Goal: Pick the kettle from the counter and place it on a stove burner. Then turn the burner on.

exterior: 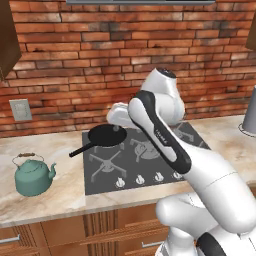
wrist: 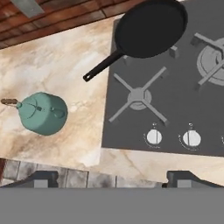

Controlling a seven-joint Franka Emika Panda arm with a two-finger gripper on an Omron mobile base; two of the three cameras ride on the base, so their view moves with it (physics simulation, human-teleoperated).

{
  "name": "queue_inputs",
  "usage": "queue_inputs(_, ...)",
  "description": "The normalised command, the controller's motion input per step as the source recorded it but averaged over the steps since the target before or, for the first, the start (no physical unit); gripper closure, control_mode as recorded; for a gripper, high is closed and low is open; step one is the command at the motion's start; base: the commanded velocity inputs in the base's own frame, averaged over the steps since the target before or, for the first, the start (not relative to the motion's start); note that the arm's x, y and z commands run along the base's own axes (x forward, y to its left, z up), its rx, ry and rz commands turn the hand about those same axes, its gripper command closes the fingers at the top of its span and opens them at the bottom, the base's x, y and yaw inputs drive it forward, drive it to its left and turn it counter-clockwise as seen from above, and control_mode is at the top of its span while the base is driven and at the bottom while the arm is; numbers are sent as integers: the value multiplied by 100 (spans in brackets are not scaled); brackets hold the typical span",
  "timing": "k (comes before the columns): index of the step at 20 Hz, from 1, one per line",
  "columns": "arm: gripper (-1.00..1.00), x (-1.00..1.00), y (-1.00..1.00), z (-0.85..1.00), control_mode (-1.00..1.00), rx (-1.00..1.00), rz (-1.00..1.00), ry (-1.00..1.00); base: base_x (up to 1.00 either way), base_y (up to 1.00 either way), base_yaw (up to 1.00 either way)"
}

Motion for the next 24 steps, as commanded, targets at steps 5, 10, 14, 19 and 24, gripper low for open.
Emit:
queue_inputs(5,-100,0,100,-19,-100,12,0,3,0,0,0)
queue_inputs(10,-100,0,94,-20,-100,8,0,8,0,0,0)
queue_inputs(14,-100,0,81,-17,-100,1,0,9,0,0,0)
queue_inputs(19,-100,0,37,-4,-100,-12,0,2,0,0,0)
queue_inputs(24,-100,-11,30,-16,-100,-21,23,0,0,0,0)
